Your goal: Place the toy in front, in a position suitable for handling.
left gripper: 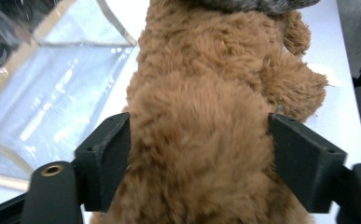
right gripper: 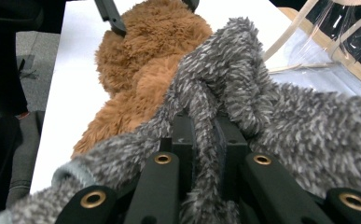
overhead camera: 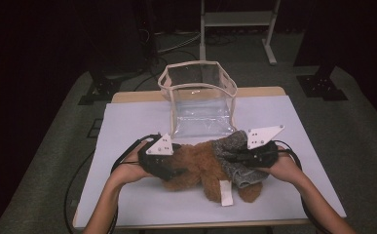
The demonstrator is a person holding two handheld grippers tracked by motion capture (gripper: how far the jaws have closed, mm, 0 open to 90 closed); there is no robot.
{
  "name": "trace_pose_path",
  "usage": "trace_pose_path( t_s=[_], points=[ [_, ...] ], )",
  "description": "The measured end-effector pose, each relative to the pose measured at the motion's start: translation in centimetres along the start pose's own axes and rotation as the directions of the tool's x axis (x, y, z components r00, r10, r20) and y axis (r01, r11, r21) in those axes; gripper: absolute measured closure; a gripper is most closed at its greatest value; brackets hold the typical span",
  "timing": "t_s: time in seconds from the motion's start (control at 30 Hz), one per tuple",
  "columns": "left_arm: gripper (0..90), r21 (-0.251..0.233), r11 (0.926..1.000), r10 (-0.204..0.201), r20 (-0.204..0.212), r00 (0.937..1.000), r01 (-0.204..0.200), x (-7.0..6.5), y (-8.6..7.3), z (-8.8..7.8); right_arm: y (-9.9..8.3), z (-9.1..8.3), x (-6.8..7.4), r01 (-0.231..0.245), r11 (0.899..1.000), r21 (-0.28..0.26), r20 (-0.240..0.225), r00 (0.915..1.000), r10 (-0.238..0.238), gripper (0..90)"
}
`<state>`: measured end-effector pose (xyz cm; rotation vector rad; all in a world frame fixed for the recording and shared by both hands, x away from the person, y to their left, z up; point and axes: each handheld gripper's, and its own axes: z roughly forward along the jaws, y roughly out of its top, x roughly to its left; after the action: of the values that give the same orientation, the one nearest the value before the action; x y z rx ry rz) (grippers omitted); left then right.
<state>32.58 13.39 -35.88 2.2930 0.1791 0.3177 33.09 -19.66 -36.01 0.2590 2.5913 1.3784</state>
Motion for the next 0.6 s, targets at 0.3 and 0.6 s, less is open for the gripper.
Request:
trace_pose_path(
  t_s=[0.3, 0.6],
  points=[
    [32.4, -0.008, 1.0, -0.003, 0.025, 0.9997, 0.004, -0.1, -0.5, 1.2, 4.4, 2.9, 1.7, 0.127, 0.991, 0.053, -0.023, 0.9918, -0.126, 79.9],
    [32.7, -0.008, 0.9999, 0.009, 0.028, 0.9996, -0.009, -0.4, -0.6, 1.0, 5.1, 4.3, 2.2, 0.166, 0.981, 0.105, -0.041, 0.9859, -0.162, 80.0]
  ],
)
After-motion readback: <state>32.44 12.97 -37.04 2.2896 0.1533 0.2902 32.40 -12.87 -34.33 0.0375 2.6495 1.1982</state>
